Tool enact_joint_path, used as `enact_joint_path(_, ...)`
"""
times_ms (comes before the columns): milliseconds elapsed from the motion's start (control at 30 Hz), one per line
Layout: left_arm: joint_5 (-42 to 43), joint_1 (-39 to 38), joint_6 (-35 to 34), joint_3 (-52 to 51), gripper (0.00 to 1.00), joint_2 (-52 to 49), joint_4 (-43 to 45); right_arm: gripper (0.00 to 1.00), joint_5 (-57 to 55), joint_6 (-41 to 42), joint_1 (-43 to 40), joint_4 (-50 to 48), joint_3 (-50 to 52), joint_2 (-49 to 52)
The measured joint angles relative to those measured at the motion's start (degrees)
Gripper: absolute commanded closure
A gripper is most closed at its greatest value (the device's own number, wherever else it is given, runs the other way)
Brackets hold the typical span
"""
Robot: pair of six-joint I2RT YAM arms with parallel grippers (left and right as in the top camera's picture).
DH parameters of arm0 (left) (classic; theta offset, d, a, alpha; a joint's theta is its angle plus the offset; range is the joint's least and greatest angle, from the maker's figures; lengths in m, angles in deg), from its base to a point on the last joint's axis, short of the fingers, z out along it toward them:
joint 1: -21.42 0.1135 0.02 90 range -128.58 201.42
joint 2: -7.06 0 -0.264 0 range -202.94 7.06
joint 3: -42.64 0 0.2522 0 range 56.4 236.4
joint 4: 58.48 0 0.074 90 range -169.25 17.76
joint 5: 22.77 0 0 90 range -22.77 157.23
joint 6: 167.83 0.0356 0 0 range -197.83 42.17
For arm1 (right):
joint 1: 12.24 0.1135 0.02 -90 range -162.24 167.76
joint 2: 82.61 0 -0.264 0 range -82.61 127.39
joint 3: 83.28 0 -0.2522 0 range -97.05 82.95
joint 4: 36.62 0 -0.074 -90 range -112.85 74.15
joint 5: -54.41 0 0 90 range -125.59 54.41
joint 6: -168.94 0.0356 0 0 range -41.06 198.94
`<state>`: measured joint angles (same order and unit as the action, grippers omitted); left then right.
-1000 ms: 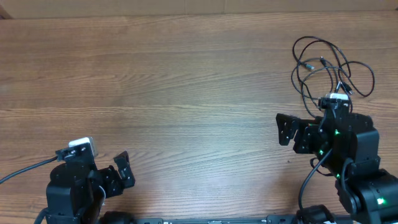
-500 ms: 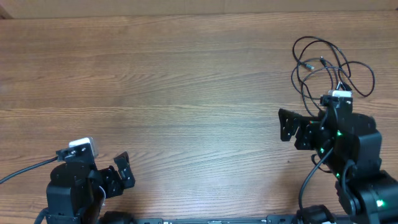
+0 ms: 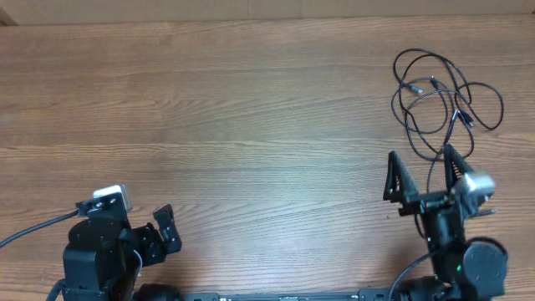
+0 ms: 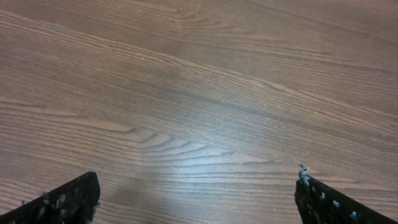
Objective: Untangle cables
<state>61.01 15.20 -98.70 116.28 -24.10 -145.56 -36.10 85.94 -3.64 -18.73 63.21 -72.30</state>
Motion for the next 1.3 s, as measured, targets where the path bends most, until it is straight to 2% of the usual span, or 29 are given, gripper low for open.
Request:
enact_joint_path(200, 0.0, 0.0, 0.0, -0.02, 0.0, 0.0, 0.02, 0.0, -0.17, -0.2, 0.0, -14.51, 12.35, -6.99)
enact_joint_path(333, 0.0, 0.0, 0.0, -0.02, 0.01, 0.0, 0.0, 0.0, -0.33, -0.66, 0.0, -19.45, 17.55, -8.59)
enact_joint_path(567, 0.0, 0.0, 0.0, -0.02, 0.0, 0.0, 0.0, 0.0, -1.2, -3.04, 0.0, -13.29, 18.69, -9.64)
enact_joint_path(767, 0.0, 0.0, 0.0, -0.02, 0.01, 0.0, 0.0, 0.0, -0.72, -4.66, 0.0, 0.72, 18.69, -9.64)
enact_joint_path(1300, 0.0, 0.0, 0.0, -0.02, 0.01, 0.0, 0.0, 0.0, 0.28, -5.33, 0.0, 1.03, 18.69, -9.66)
